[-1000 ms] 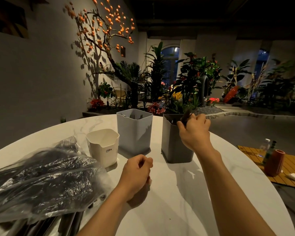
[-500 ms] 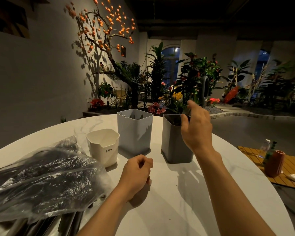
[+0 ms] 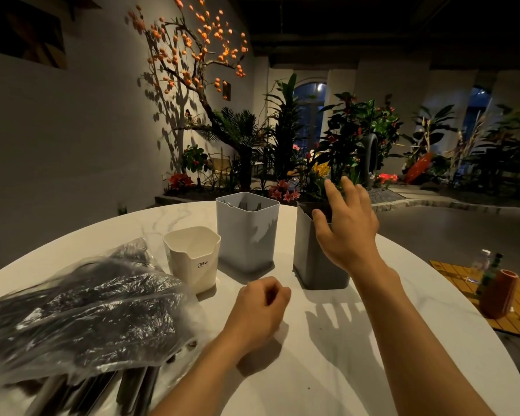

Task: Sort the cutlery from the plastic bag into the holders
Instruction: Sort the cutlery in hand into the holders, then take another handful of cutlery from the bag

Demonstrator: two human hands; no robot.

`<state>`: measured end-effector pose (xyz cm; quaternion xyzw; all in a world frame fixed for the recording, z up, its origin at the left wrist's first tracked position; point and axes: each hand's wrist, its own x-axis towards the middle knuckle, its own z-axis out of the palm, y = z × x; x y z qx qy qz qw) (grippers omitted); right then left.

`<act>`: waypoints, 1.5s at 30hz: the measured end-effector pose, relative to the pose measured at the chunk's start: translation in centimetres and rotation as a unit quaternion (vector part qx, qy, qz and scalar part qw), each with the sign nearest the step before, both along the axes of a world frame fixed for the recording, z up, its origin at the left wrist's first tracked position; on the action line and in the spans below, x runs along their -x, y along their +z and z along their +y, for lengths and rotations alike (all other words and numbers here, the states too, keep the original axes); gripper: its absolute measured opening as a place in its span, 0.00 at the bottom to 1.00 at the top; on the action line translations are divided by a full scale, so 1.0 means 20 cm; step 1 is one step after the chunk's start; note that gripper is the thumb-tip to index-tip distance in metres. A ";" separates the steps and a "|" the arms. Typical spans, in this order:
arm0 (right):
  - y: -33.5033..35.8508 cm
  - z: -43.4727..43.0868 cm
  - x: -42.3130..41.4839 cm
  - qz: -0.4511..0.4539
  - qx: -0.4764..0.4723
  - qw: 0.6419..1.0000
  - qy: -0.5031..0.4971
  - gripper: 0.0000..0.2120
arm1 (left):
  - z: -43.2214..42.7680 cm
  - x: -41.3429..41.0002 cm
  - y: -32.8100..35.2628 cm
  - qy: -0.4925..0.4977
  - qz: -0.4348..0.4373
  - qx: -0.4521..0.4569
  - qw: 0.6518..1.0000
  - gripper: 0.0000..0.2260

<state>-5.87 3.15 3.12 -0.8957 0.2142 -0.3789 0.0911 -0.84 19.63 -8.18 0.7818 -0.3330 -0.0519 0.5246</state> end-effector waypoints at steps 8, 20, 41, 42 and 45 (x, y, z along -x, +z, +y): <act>0.26 0.33 0.16 -0.118 -0.103 0.950 0.270 0.07 | 0.04 0.30 0.24 -0.180 -0.080 -0.241 0.950 0.14; -0.13 0.79 0.19 0.402 -0.220 0.799 0.390 0.13 | 0.96 0.39 0.48 -0.053 -0.003 -0.293 0.955 0.07; -0.28 1.16 -0.02 0.296 -0.116 0.923 0.218 0.12 | 1.34 0.01 0.28 0.183 -0.114 -0.264 0.940 0.28; -0.29 1.16 -0.03 0.301 -0.119 0.923 0.210 0.13 | 1.33 0.02 0.27 0.189 -0.129 -0.267 0.936 0.26; -0.32 1.18 -0.06 0.282 -0.151 0.922 0.219 0.11 | 1.31 0.03 0.29 0.187 -0.138 -0.275 0.933 0.14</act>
